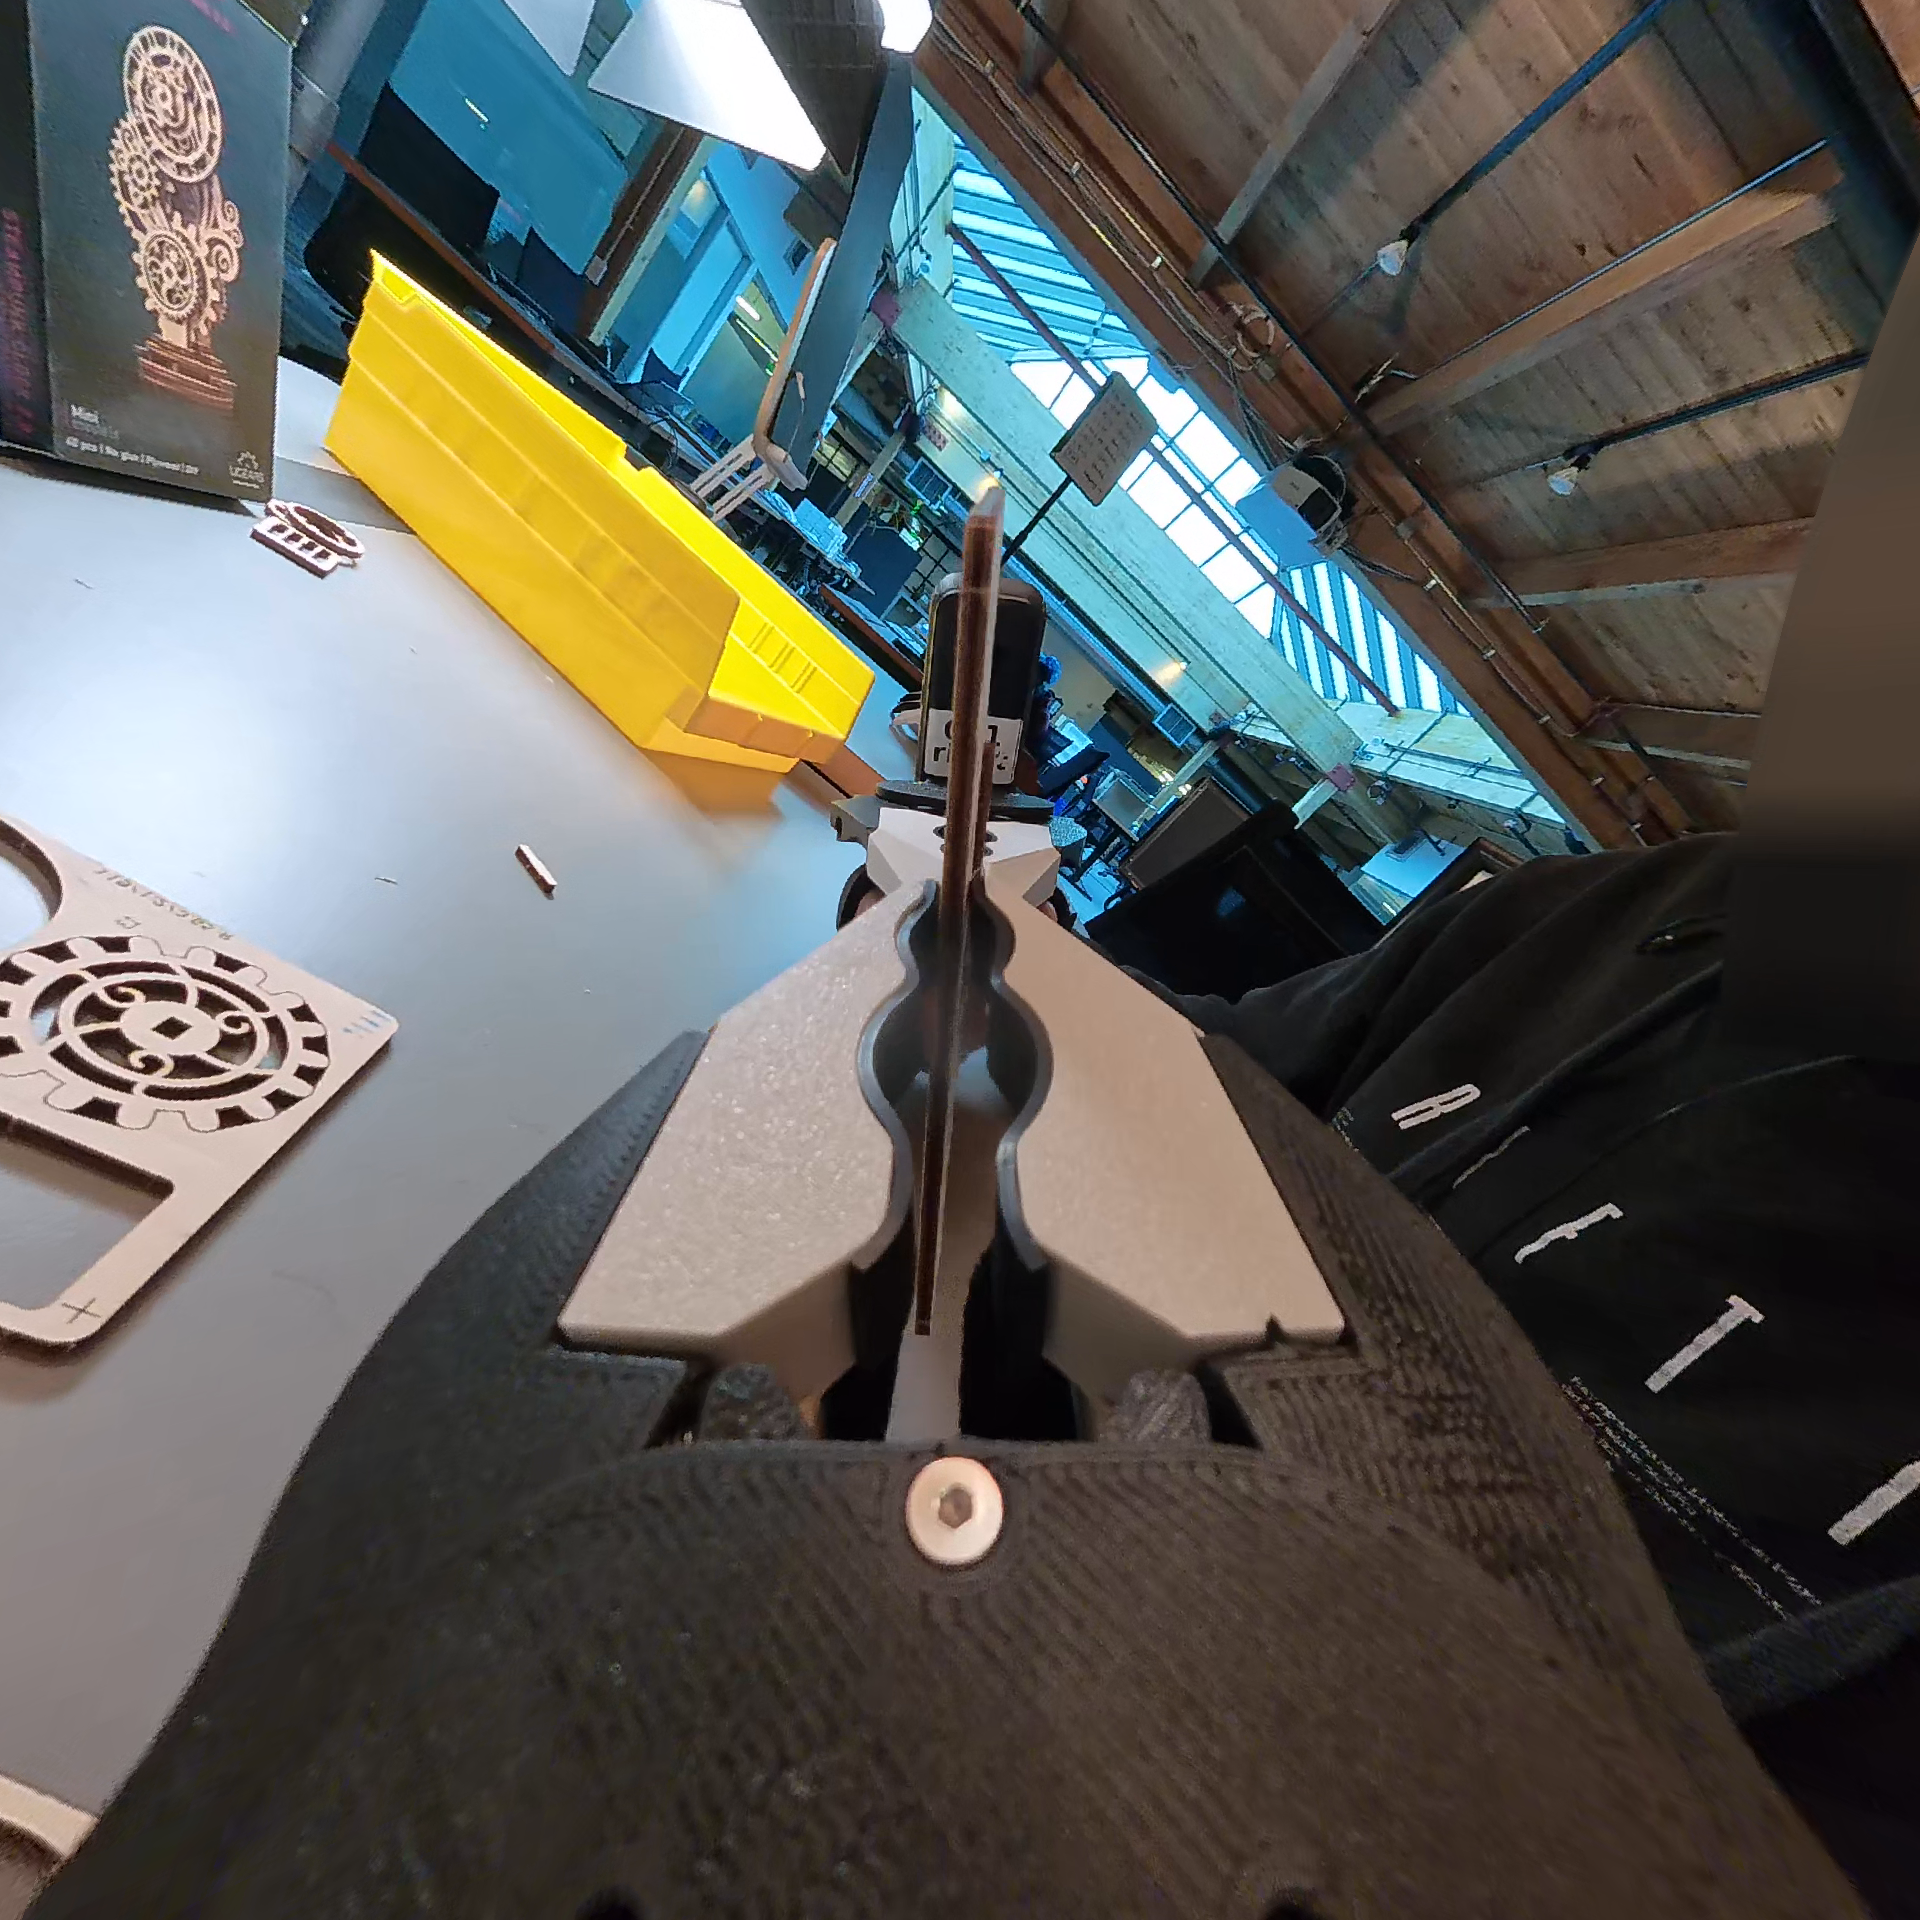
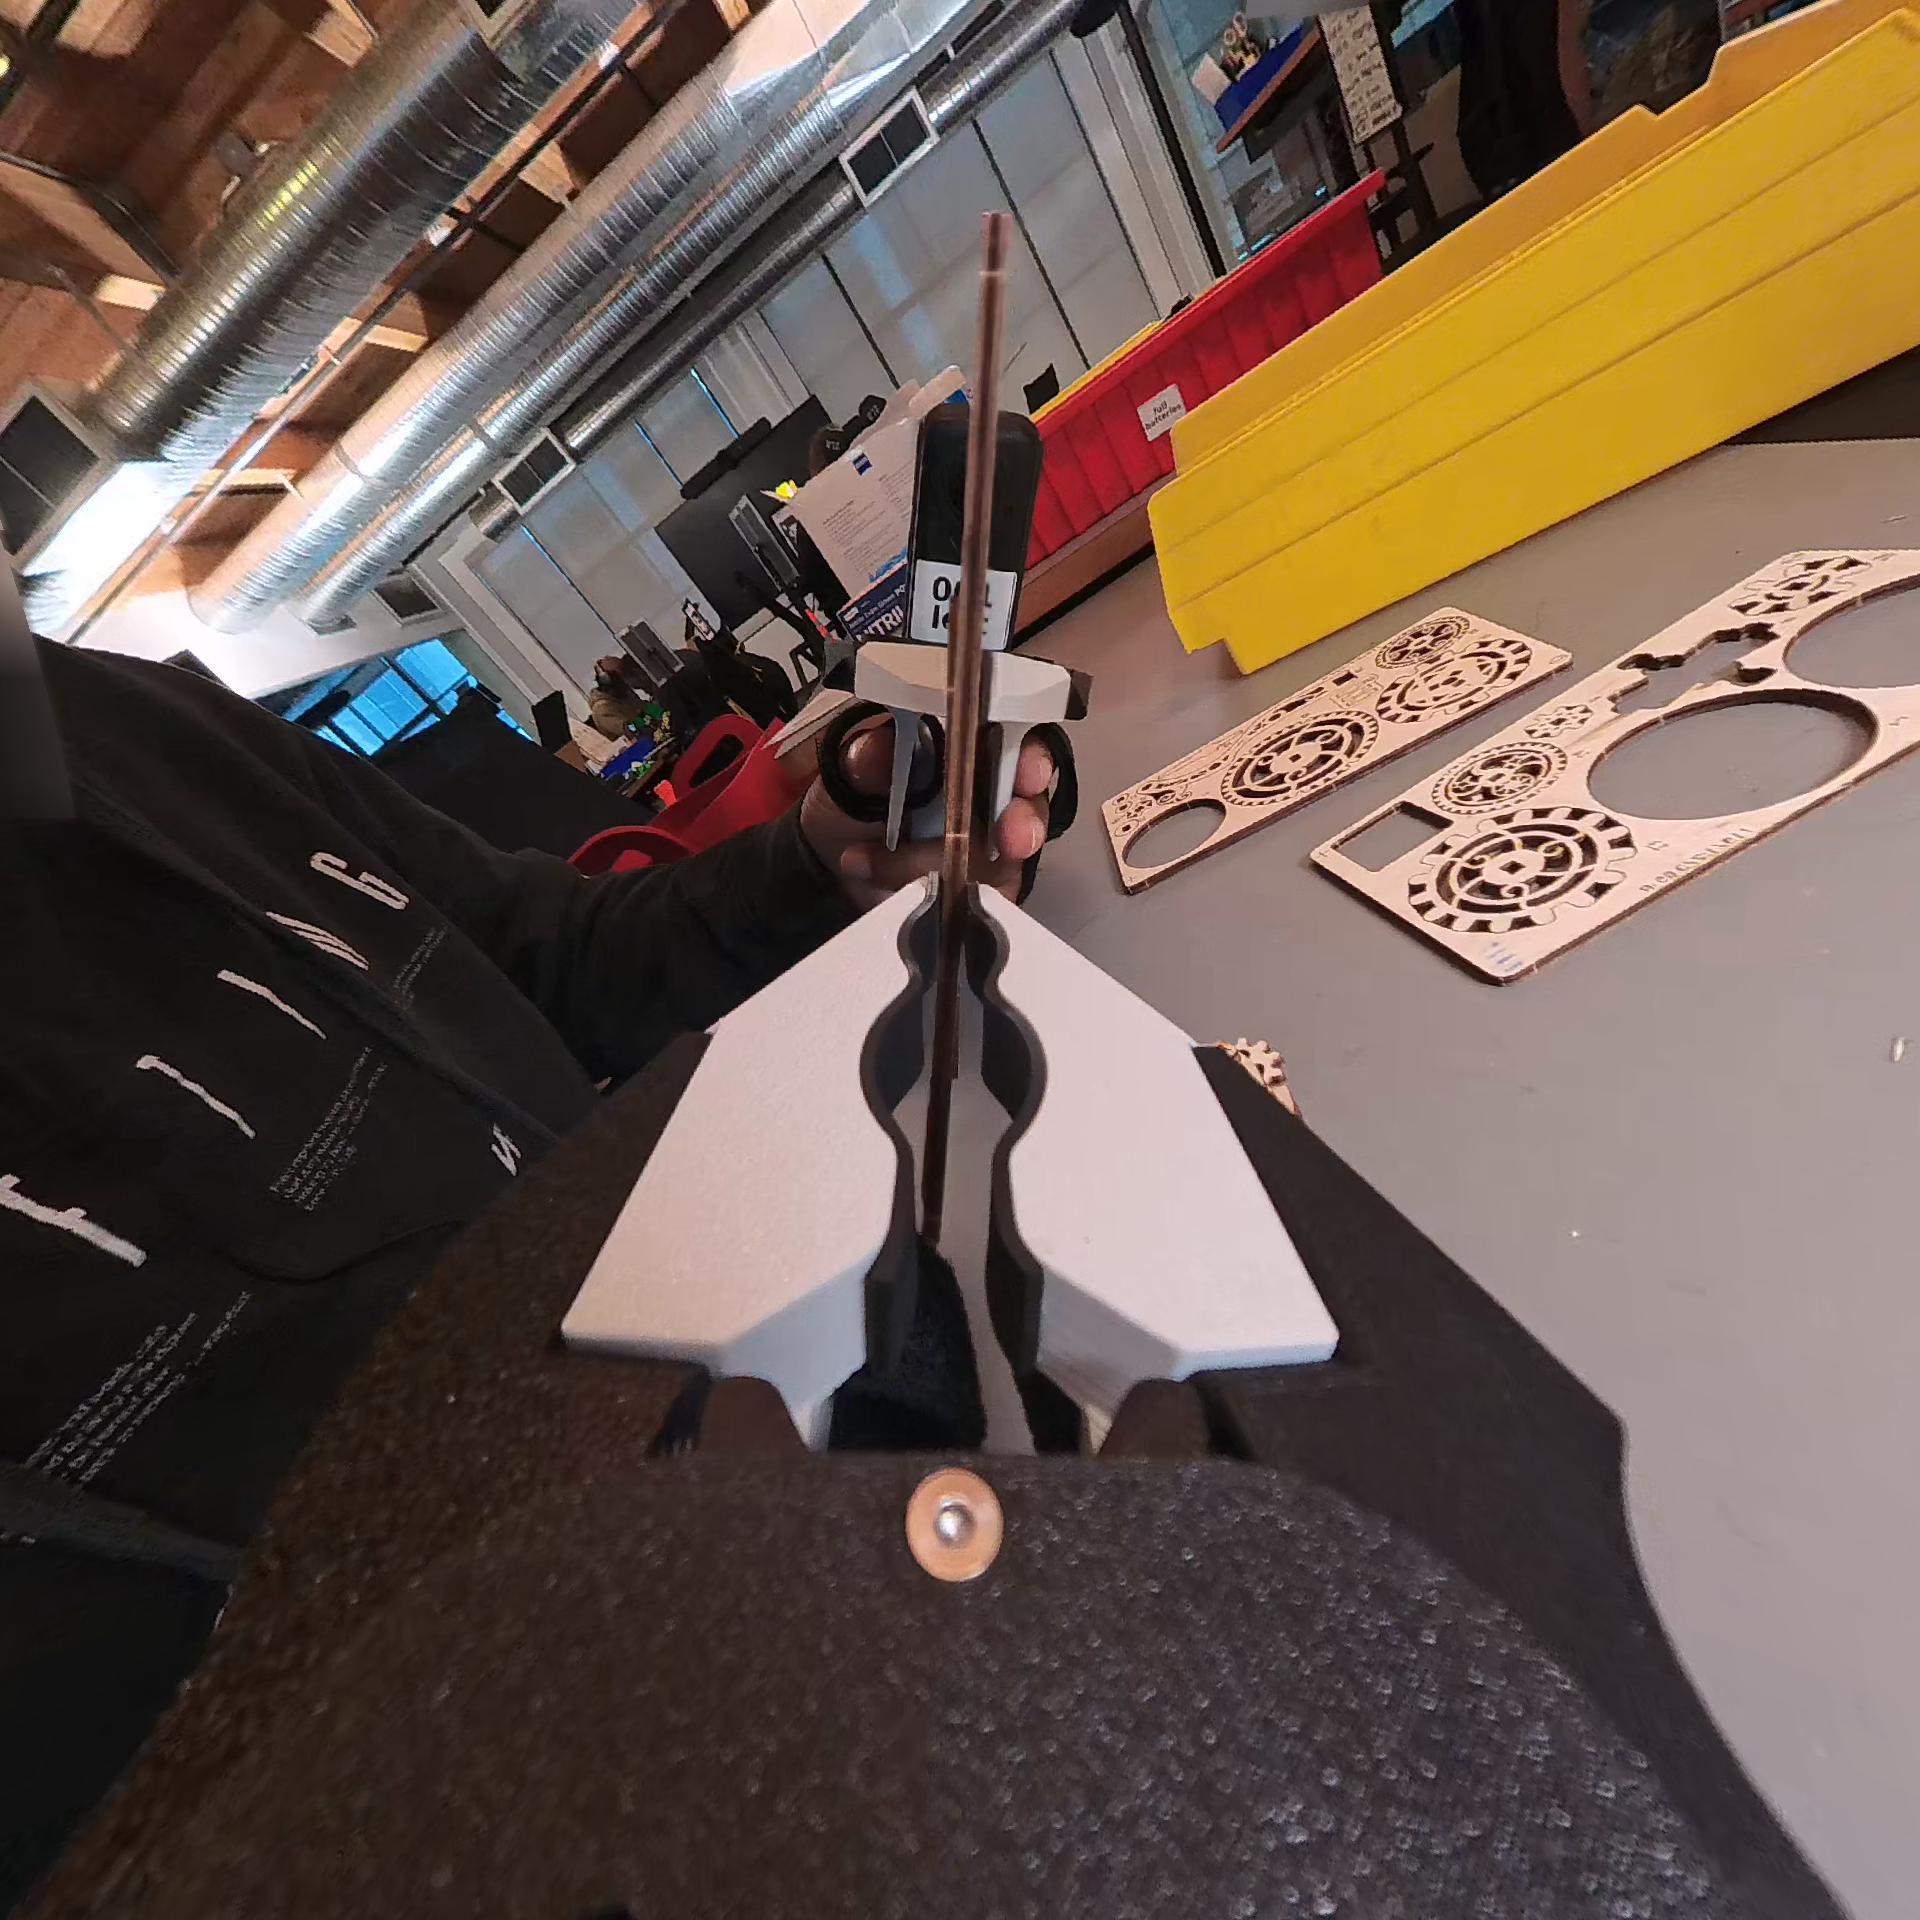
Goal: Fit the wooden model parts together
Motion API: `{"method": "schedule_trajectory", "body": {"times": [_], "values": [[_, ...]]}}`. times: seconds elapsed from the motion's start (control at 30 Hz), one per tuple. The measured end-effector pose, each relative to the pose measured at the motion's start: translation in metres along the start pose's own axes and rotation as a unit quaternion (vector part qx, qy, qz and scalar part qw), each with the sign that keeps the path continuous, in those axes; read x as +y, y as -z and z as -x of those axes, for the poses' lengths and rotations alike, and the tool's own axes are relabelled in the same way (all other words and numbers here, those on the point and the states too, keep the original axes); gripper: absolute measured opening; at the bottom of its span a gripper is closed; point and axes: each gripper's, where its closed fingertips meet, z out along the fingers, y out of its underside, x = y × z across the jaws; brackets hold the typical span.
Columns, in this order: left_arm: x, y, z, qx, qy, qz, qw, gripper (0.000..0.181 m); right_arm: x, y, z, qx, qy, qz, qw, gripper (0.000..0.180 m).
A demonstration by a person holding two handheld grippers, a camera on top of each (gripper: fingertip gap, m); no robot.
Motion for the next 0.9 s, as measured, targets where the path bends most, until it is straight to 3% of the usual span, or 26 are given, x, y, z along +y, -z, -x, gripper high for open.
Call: {"method": "schedule_trajectory", "body": {"times": [0.17,0.23,0.43,0.57,0.77,0.9], "values": [[-0.006,0.003,0.0,-0.003,-0.007,-0.016,1.0,0.009,-0.003,0.003,-0.001,-0.001,-0.005,-0.009,1.0,0.0],[-0.004,0.002,0.0,0.0,-0.011,-0.007,1.0,0.001,-0.003,0.003,-0.001,-0.001,-0.007,-0.009,1.0,0.0],[-0.004,0.004,-0.002,-0.009,-0.029,0.012,0.999,0.0,-0.003,0.001,-0.002,0.006,-0.006,-0.009,1.0,0.001],[-0.011,0.017,0.006,-0.022,-0.006,0.017,1.0,0.0,-0.008,0.004,-0.01,0.032,0.0,-0.024,0.999,0.015],[-0.035,0.072,0.017,-0.107,0.027,0.036,0.993,0.0,-0.019,0.028,-0.042,0.151,0.062,-0.015,0.987,0.023],[-0.033,0.119,0.022,-0.164,0.048,0.06,0.983,0.001,-0.021,0.064,-0.079,0.287,0.121,0.045,0.949,0.024]]}}
